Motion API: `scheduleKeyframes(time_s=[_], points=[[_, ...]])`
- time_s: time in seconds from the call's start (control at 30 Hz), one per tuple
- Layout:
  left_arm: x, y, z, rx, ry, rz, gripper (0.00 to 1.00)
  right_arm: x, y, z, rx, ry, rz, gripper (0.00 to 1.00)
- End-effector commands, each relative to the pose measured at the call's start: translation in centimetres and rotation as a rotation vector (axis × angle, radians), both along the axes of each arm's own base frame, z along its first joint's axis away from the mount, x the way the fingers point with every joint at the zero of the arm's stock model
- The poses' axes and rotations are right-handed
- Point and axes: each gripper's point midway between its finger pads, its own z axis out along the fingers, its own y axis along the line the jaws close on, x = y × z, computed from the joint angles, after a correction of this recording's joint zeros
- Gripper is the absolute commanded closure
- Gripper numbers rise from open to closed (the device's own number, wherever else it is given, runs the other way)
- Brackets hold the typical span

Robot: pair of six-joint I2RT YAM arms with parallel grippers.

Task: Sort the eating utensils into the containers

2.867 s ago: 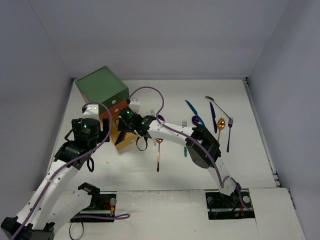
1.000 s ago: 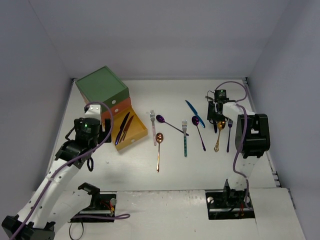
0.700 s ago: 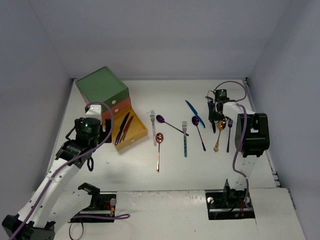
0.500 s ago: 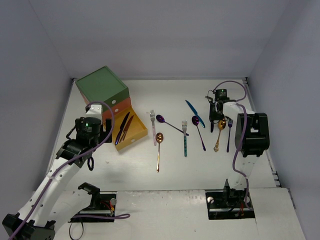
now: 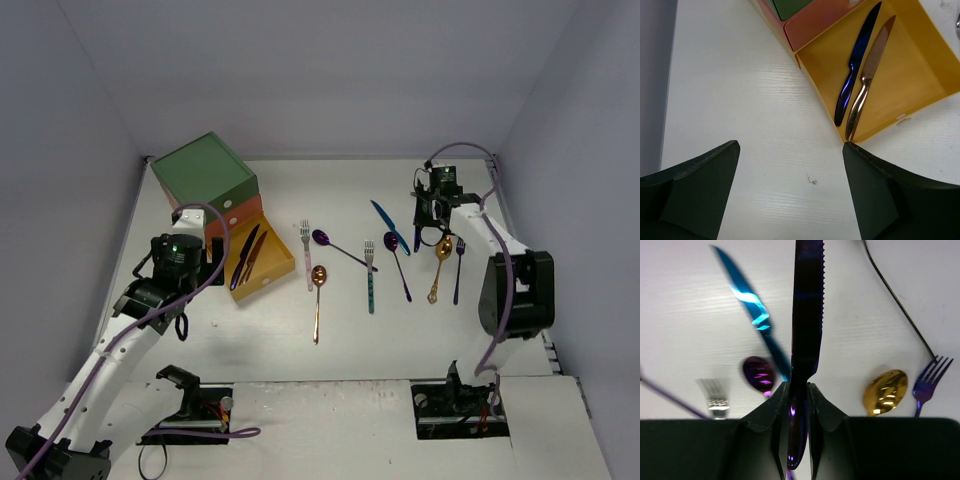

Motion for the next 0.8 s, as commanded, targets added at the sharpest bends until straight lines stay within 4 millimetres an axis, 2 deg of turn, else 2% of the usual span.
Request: scheduleKeyframes(time_s=[0.0, 0.07, 0.1, 0.13, 0.17, 0.2, 0.3, 0.37, 0.43, 0.47, 0.5, 0.6, 0.77], points=[[1.0, 0.0, 1.4, -0.018, -0.059, 0.01, 0.18, 0.1, 7.1, 10.5, 0.133, -0.252, 0.088, 1.0], [1.0, 0.1, 1.5, -0.02, -0.061, 0.014, 0.18, -0.7, 9.9, 11.9, 0.202, -0.275, 0.096, 1.0], [1.0, 0.1, 1.5, -0.022, -0.061, 0.014, 0.18, -1.1, 12.1, 12.6, 0.228, -0.291, 0.128, 1.0], [1.0, 0.1, 1.5, -0.023, -0.062, 0.014, 0.18, -1.3, 12.9, 12.9, 0.247, -0.296, 0.121, 1.0], [1.0, 0.1, 1.6, -0.024, -0.065, 0.016, 0.18, -1.8, 15.4, 13.4, 0.288, -0.309, 0.14, 1.0], [1.0, 0.2, 1.7, -0.024, -0.069, 0.019, 0.18, -2.8, 19.3, 14.2, 0.347, -0.326, 0.185, 1.0], [0.9, 0.3, 1.8, -0.024, -0.076, 0.026, 0.18, -4.8, 26.5, 15.7, 0.477, -0.352, 0.236, 1.0], [0.8, 0.5, 1.9, -0.024, -0.083, 0.032, 0.18, -5.2, 29.7, 15.8, 0.522, -0.358, 0.218, 1.0], [0.7, 0.6, 2.0, -0.025, -0.093, 0.037, 0.18, -6.3, 33.8, 15.7, 0.57, -0.347, 0.243, 1.0], [0.7, 0.7, 2.2, -0.026, -0.1, 0.04, 0.18, -6.5, 35.2, 15.7, 0.597, -0.344, 0.237, 1.0], [0.6, 0.8, 2.3, -0.026, -0.108, 0.046, 0.18, -6.6, 36.6, 14.7, 0.602, -0.33, 0.233, 1.0], [0.5, 1.3, 2.8, -0.021, -0.13, 0.065, 0.18, -7.5, 40.7, 14.5, 0.644, -0.321, 0.245, 1.0], [0.3, 1.5, 2.8, -0.022, -0.14, 0.071, 0.18, -7.3, 44.8, 11.3, 0.729, -0.268, 0.183, 1.0]])
